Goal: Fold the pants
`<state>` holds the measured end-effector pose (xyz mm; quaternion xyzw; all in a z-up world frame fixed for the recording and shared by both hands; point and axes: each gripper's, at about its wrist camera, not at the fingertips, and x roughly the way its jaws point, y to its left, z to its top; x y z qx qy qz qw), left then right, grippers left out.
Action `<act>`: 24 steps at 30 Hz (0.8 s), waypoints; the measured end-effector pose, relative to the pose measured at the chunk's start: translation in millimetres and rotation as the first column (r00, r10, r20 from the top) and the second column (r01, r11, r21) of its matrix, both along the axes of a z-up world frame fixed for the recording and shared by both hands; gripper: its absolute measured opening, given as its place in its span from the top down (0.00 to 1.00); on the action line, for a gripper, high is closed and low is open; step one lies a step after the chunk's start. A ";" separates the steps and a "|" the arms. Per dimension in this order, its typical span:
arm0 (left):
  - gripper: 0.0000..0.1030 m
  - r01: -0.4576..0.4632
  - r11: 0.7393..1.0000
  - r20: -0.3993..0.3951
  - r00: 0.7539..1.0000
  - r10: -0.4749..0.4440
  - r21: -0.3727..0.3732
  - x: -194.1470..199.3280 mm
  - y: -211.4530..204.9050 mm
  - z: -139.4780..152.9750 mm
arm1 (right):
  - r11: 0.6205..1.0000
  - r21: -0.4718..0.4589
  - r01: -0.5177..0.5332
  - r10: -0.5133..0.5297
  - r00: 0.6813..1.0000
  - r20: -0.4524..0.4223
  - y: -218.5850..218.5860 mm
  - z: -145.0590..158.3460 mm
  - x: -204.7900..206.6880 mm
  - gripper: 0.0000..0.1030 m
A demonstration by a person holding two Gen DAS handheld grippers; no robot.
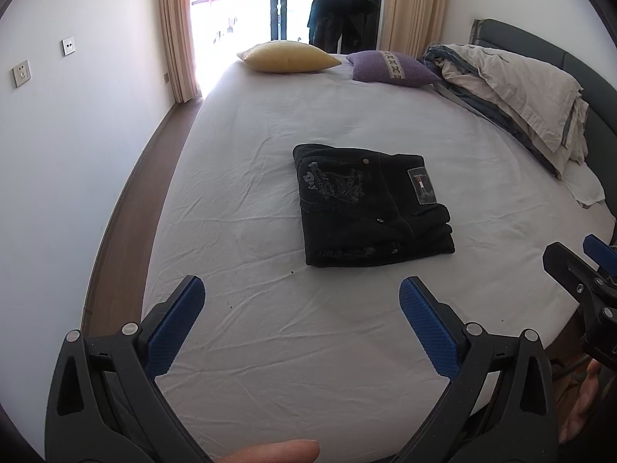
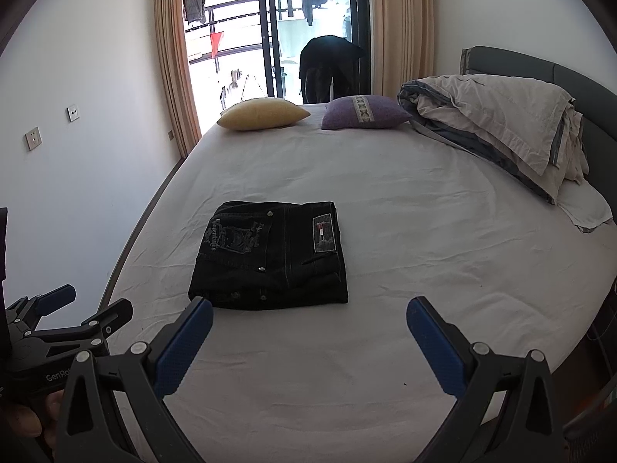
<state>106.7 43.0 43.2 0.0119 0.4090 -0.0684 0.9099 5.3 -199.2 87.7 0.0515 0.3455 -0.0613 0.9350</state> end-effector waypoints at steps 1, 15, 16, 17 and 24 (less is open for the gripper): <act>0.00 0.000 1.000 -0.001 1.000 0.000 0.000 0.2 0.0 -0.5 | 1.000 0.000 0.000 0.000 1.000 -0.001 0.0 0.1 0.0 0.00; 0.00 -0.002 1.000 -0.006 1.000 0.002 0.006 0.7 -1.1 -3.2 | 1.000 0.001 -0.002 0.002 1.000 -0.005 1.3 -2.8 -1.8 0.00; 0.00 -0.003 1.000 -0.006 1.000 0.003 0.006 0.7 -1.2 -4.1 | 1.000 0.000 -0.002 0.002 1.000 -0.004 1.4 -2.9 -1.8 0.00; 0.00 -0.003 1.000 -0.007 1.000 0.003 0.006 0.7 -1.4 -5.3 | 1.000 0.000 -0.002 0.002 1.000 -0.005 1.2 -2.8 -1.8 0.00; 0.00 -0.004 1.000 -0.009 1.000 0.004 0.006 0.3 -1.7 -6.5 | 1.000 0.001 -0.003 0.003 1.000 -0.009 1.6 -5.2 -3.5 0.00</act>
